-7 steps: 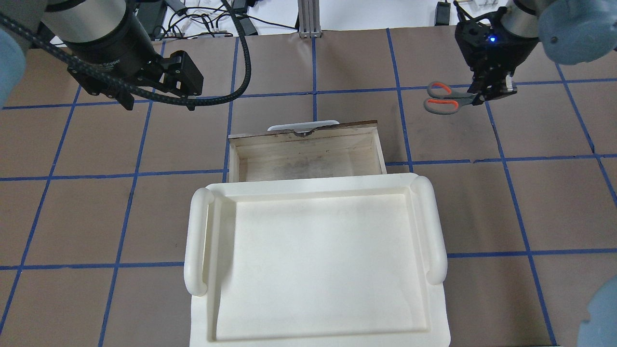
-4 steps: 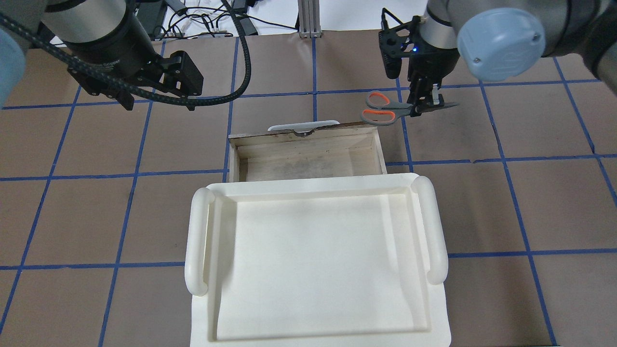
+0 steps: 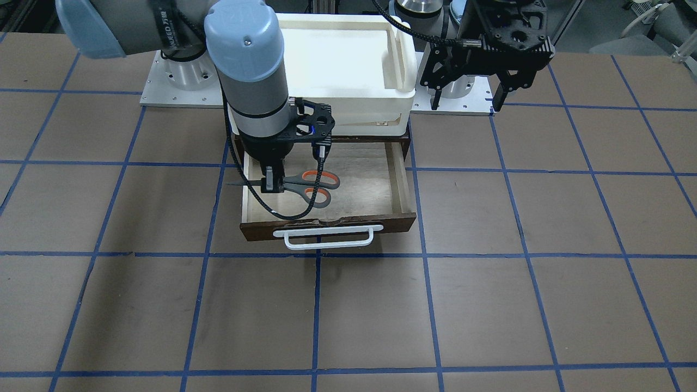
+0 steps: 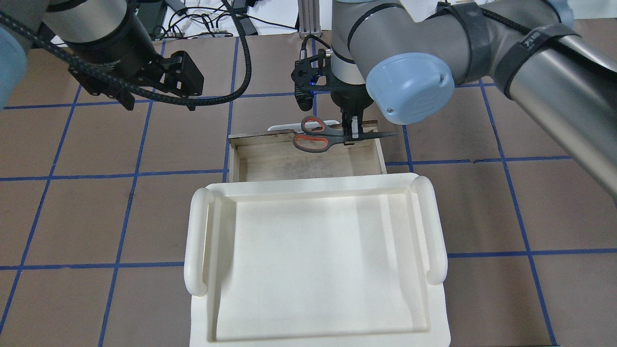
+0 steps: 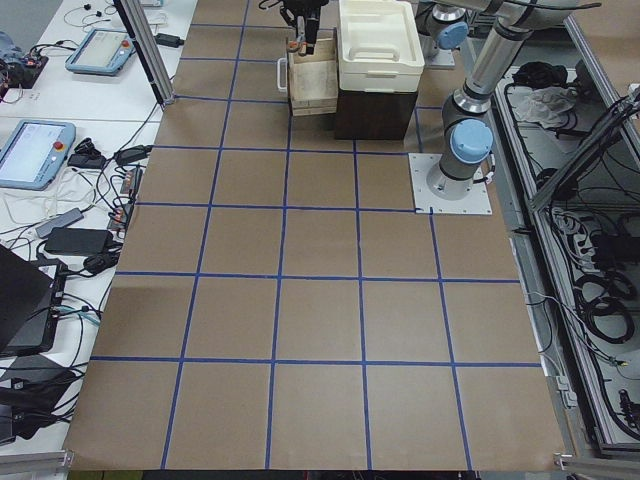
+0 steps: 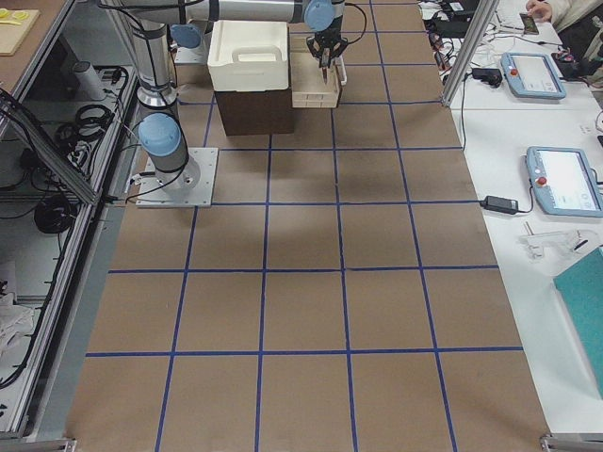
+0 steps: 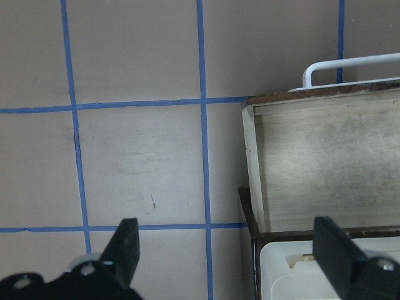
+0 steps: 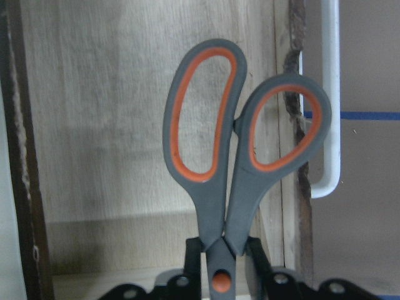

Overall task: Put scissors in drawer and close it
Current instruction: 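Carry the scissors with the right gripper over the open drawer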

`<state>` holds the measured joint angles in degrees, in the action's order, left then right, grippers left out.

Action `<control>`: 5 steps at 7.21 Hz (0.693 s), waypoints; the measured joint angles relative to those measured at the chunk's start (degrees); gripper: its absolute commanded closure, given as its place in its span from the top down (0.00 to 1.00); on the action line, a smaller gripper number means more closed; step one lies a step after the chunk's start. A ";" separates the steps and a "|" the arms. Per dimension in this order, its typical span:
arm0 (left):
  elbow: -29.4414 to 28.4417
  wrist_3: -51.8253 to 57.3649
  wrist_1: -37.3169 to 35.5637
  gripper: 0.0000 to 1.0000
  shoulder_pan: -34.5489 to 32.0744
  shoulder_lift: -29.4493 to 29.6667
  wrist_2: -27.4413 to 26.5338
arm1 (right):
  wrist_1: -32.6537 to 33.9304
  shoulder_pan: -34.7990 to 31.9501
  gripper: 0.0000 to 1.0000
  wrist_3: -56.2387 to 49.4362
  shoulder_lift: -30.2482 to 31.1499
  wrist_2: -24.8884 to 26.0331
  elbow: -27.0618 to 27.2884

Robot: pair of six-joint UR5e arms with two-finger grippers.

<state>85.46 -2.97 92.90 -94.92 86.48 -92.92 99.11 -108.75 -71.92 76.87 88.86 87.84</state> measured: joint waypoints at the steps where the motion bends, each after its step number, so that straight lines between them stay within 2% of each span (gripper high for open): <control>1: -0.01 -0.01 0.00 1.00 0.00 0.03 -0.01 | 0.31 -1.88 0.00 1.18 -0.41 -0.14 0.04; 5: -0.03 -0.02 0.00 1.00 -0.02 0.09 -0.01 | 2.98 -5.40 0.00 2.57 -3.71 -0.37 0.20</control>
<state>85.43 -2.99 92.90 -94.94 86.57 -92.94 102.09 -114.15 -69.35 73.17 88.49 88.05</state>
